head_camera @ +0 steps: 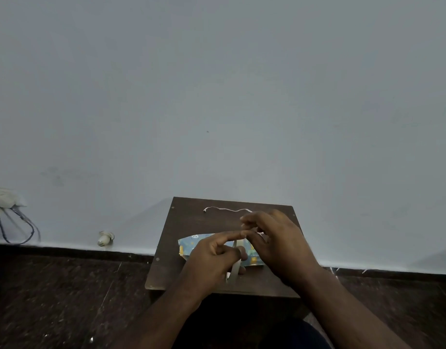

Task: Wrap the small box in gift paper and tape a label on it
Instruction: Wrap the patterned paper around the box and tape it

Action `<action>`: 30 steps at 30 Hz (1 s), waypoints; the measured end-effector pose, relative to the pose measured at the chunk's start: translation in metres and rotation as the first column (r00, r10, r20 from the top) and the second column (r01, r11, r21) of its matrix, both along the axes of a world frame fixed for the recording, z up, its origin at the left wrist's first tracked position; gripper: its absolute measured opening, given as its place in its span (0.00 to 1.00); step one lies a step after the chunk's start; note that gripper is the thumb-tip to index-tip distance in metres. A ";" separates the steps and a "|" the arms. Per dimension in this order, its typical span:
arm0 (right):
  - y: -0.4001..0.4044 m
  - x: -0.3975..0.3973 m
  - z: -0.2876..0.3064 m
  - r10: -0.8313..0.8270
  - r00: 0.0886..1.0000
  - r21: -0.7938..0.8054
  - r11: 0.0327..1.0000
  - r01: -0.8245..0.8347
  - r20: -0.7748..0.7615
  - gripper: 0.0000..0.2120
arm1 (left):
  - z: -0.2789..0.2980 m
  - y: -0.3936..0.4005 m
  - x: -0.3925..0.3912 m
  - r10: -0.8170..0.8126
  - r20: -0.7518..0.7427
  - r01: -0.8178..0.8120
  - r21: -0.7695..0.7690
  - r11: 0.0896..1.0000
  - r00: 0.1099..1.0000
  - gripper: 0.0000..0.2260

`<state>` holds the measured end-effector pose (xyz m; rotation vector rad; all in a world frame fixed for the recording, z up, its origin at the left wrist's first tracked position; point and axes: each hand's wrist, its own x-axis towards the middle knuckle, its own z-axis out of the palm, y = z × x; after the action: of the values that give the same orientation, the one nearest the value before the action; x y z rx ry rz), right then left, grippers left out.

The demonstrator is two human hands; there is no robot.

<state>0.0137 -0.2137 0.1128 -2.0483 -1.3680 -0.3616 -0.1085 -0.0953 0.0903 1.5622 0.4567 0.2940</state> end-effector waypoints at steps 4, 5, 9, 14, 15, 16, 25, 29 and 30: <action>0.001 -0.005 -0.004 -0.002 0.979 0.044 0.999 0.011 -0.205 0.20 | 0.002 0.004 0.001 0.071 0.058 -0.064 -0.112 0.992 0.996 0.12; 0.000 -0.005 -0.004 0.000 0.956 0.078 0.997 0.024 -0.292 0.22 | 0.003 0.005 0.000 0.088 0.064 -0.079 -0.130 0.988 0.994 0.11; -0.006 0.000 -0.014 0.009 0.810 0.034 0.999 0.014 -0.586 0.31 | -0.003 0.009 -0.003 0.144 0.049 -0.138 -0.110 0.984 0.988 0.08; 0.000 0.001 -0.048 0.137 0.577 0.049 0.985 -0.164 -0.805 0.40 | -0.002 0.010 -0.002 0.195 0.067 -0.167 -0.299 0.940 0.978 0.05; 0.001 0.002 -0.051 0.153 0.547 0.070 0.983 -0.170 -0.823 0.41 | -0.001 0.011 -0.003 0.190 0.060 -0.163 -0.308 0.937 0.980 0.04; 0.003 0.004 -0.053 0.166 0.528 0.082 0.980 -0.179 -0.833 0.41 | -0.001 0.012 -0.003 0.181 0.052 -0.156 -0.311 0.937 0.982 0.05; 0.017 0.006 -0.054 0.244 0.419 0.143 0.955 -0.260 -0.875 0.37 | 0.004 0.019 0.001 0.129 -0.012 -0.123 -0.391 0.912 0.992 0.08; 0.017 0.008 -0.055 0.239 0.420 0.146 0.959 -0.241 -0.875 0.34 | 0.003 0.023 0.004 0.113 -0.021 -0.111 -0.426 0.898 0.993 0.08; 0.017 0.008 -0.055 0.234 0.414 0.144 0.961 -0.237 -0.880 0.34 | 0.003 0.024 0.005 0.104 -0.026 -0.105 -0.431 0.896 0.994 0.08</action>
<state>0.0215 -0.1964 0.0574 -1.5433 -0.8948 0.7957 -0.1038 -0.0708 0.0929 1.1051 0.5671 0.2522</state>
